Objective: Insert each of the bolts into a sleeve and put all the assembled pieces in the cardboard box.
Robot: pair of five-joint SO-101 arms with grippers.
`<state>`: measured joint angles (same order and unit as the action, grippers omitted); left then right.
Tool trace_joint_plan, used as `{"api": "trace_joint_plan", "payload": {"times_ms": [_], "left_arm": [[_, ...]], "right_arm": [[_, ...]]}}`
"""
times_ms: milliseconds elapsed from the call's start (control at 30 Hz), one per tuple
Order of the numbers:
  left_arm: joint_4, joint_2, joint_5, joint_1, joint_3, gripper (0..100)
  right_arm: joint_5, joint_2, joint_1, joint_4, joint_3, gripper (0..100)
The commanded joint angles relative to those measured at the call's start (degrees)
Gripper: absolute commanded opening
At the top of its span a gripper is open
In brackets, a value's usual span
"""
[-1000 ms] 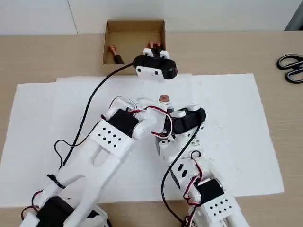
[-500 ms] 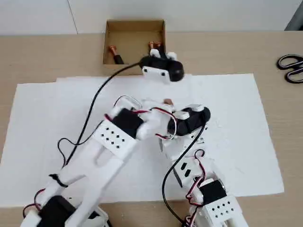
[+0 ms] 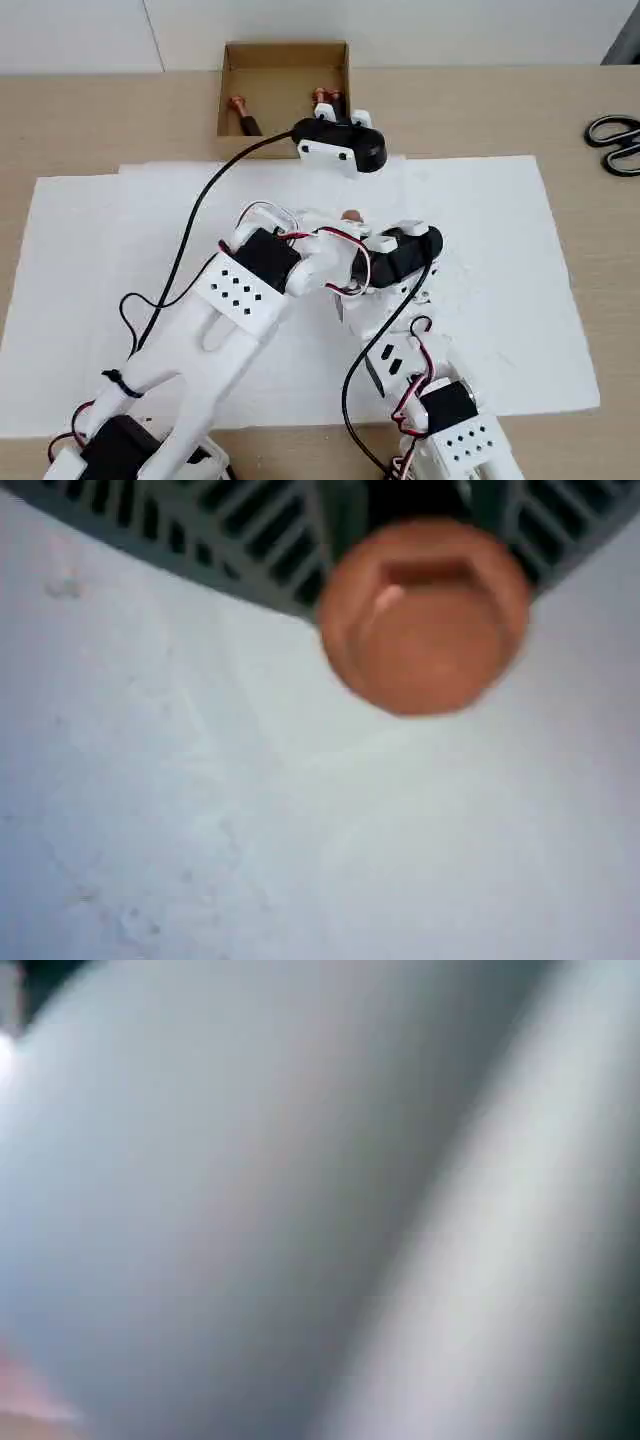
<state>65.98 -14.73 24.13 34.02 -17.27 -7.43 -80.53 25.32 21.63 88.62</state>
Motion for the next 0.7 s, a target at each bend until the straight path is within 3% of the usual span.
{"api": "trace_joint_plan", "payload": {"times_ms": [0, 200, 667], "left_arm": [[2.46, -0.09, 0.53, 0.88, 0.84, 26], [2.81, -0.09, 1.67, 0.7, 2.33, 31], [3.6, -0.09, 1.76, -11.16, 9.01, 31]], "right_arm": [[0.88, -1.36, -0.66, -1.71, -0.97, 0.4], [0.88, -1.36, -0.66, -1.71, -0.97, 0.4], [0.88, -1.36, -0.84, -1.71, -1.41, 0.4]]}}
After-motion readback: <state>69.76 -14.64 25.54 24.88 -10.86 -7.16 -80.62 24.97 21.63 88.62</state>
